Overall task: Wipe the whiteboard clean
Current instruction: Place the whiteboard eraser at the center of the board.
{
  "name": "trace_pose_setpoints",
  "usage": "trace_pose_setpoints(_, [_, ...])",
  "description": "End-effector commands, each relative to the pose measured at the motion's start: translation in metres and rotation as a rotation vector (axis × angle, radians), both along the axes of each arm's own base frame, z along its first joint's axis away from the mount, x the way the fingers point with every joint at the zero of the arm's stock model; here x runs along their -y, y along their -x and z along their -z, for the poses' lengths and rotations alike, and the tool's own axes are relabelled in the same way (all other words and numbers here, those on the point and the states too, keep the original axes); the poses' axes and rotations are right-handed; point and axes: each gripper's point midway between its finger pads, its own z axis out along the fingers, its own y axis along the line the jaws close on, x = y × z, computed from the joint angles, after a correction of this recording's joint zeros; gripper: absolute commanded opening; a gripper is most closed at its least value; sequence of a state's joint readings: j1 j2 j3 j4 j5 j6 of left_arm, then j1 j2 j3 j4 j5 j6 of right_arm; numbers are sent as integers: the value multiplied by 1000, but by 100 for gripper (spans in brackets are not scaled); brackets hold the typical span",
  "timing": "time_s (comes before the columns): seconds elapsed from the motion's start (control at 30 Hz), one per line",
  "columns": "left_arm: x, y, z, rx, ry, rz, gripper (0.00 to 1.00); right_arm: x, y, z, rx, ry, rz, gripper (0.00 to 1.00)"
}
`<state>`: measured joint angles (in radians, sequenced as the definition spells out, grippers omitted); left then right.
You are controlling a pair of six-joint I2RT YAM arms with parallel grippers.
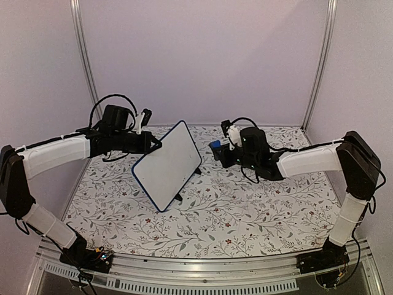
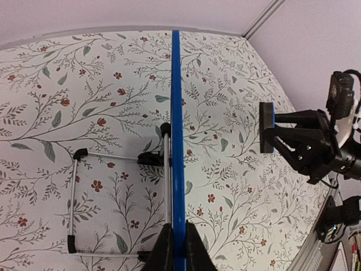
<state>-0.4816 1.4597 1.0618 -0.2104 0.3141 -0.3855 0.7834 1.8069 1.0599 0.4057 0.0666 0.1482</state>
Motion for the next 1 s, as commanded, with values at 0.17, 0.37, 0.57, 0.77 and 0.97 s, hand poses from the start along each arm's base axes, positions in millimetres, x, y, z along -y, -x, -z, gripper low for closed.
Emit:
trace_pose_setpoints(0.17, [2, 12, 11, -42, -21, 33, 14, 101, -32, 43, -207, 50, 310, 20])
trace_pose_setpoints(0.37, [0, 11, 8, -38, -15, 29, 21, 142, -51, 89, -401, 62, 389, 20])
trace_pose_setpoints(0.57, [-1, 11, 7, -33, -17, 26, 33, 160, -68, 104, -458, 65, 435, 26])
trace_pose_setpoints(0.77, [-2, 10, 5, -26, -15, 21, 47, 164, -73, 130, -547, 87, 429, 41])
trace_pose_setpoints(0.97, [-4, 10, 0, -14, -10, 14, 53, 166, -71, 146, -607, 80, 425, 65])
